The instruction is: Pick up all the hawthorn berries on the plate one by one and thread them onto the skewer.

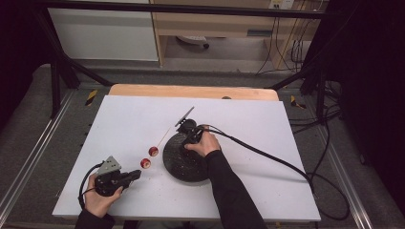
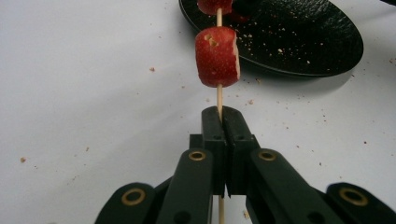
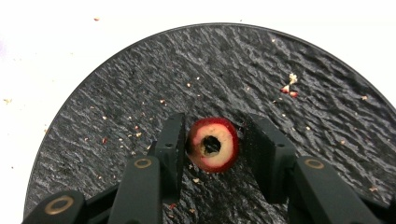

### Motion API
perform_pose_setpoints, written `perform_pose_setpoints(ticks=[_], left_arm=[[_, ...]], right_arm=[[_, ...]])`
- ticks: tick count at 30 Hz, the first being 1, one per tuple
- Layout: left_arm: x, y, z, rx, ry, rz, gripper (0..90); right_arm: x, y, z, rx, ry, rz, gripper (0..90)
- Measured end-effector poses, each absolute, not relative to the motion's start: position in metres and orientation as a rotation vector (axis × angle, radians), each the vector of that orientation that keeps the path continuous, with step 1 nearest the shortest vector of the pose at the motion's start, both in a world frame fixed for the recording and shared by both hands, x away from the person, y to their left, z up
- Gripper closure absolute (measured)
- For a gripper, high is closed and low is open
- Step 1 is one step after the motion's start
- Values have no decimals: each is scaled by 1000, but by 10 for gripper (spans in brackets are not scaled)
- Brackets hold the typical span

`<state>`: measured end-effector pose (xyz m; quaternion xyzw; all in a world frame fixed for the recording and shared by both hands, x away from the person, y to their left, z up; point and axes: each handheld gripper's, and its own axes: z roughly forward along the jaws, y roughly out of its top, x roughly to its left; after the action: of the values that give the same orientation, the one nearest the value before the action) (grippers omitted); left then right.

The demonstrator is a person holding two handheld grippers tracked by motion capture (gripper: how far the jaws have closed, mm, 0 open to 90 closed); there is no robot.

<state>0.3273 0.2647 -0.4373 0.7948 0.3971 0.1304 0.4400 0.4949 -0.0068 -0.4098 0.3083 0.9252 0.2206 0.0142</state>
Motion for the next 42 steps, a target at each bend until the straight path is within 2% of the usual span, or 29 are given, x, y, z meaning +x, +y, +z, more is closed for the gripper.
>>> perform_pose_setpoints(ticks=[20, 42], left_arm=[[327, 265, -436, 1973, 983, 327, 883], [325, 263, -436, 1974, 974, 333, 883]], right_arm=[[495, -8, -405, 1021, 2907, 670, 630], [469, -37, -358, 1156, 2748, 920, 632]])
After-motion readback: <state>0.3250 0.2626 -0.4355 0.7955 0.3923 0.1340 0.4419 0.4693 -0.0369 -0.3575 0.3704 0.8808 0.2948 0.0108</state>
